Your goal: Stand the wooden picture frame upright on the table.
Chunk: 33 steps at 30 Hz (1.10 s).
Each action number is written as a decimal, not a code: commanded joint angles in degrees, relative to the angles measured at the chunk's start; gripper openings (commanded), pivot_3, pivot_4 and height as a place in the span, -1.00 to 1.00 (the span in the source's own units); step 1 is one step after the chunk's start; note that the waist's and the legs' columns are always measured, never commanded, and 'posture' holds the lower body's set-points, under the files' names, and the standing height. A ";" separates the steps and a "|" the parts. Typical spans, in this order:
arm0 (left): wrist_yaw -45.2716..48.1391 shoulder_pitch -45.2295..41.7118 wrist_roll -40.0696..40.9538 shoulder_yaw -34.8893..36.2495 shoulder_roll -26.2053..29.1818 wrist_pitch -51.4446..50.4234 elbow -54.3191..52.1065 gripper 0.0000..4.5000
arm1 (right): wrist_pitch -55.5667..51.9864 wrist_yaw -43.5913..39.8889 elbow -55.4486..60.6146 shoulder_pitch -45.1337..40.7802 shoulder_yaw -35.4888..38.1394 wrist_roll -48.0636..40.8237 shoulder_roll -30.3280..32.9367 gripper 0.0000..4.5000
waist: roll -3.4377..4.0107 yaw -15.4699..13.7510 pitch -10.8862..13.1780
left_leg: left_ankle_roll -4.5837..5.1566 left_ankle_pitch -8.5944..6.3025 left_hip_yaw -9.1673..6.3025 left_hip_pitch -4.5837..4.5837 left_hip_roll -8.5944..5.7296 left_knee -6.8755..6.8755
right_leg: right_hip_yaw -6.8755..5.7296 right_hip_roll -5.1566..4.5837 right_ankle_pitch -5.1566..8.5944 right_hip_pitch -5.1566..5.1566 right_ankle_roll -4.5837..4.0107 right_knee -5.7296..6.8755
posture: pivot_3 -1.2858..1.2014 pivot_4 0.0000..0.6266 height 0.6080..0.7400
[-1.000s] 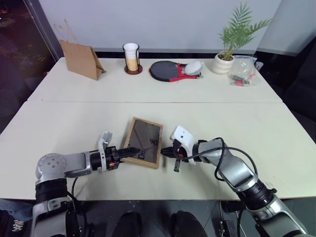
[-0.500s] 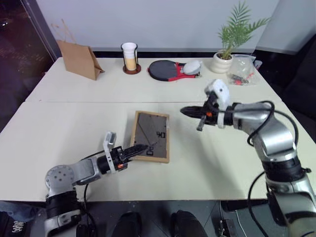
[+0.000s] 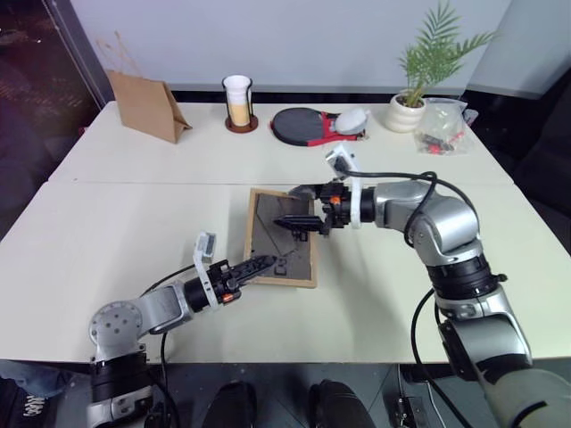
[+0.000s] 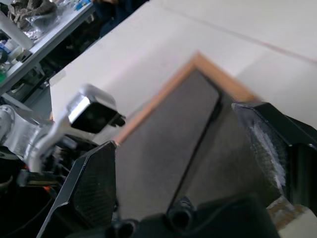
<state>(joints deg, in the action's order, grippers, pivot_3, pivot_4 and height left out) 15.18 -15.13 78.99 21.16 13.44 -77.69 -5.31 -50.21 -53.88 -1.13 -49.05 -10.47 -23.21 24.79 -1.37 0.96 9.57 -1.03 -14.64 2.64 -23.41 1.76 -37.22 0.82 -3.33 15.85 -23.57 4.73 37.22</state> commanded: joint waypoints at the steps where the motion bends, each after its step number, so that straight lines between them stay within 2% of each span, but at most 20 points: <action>1: 1.13 0.46 3.42 -0.61 0.70 1.54 -2.76 -0.52 | 1.72 -0.44 -0.83 -2.32 0.10 -0.05 -0.70 0.97 | 0.00 0.07 0.00 | 0.00 0.00 0.00 0.00 0.00 0.00 | 0.00 0.01 0.00 0.00 0.00 0.00 | 0.03 -0.52 1.00; 12: 0.47 1.30 4.34 -2.79 1.53 4.42 -2.41 -0.52 | -0.46 -2.15 5.41 -0.95 -0.80 -3.72 -2.27 0.97 | 0.00 -0.08 0.00 | 0.00 0.00 0.00 -0.01 0.01 0.01 | 0.00 0.01 0.00 -0.01 0.00 -0.01 | 0.03 -0.52 1.00; 27: -0.23 0.69 4.44 -2.37 1.75 7.53 1.79 -0.52 | -6.64 0.74 18.97 1.48 4.71 -10.14 4.33 0.97 | 0.00 -0.15 0.00 | 0.01 -0.01 -0.01 -0.03 0.01 0.09 | 0.00 -0.05 0.05 -0.03 -0.10 -0.11 | 0.03 -0.52 1.00; 32: -1.22 -0.16 5.66 -2.83 1.87 7.59 1.10 -0.52 | -2.32 3.78 16.95 1.26 3.69 -5.47 5.39 0.97 | 0.00 -0.01 0.00 | 0.01 -0.01 -0.01 -0.03 0.01 0.09 | 0.00 -0.06 0.10 -0.04 -0.18 -0.11 | 0.03 -0.52 1.00; 33: -1.62 -0.25 6.40 -2.84 1.99 7.48 0.80 -0.52 | 1.47 3.60 15.63 1.25 2.61 -2.26 7.21 0.97 | 0.00 -0.04 0.00 | 0.01 -0.01 -0.01 -0.03 0.01 0.09 | 0.00 -0.06 0.10 -0.04 -0.18 -0.11 | 0.03 -0.52 1.00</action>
<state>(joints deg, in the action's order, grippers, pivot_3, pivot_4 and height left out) 13.58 -14.41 82.09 17.67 15.08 -70.85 -2.79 -54.02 -50.55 15.11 -47.24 -7.30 -29.33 29.71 -1.37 0.92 9.58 -1.03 -14.65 2.63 -23.45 1.77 -37.11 0.82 -3.39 15.95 -23.62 4.56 37.11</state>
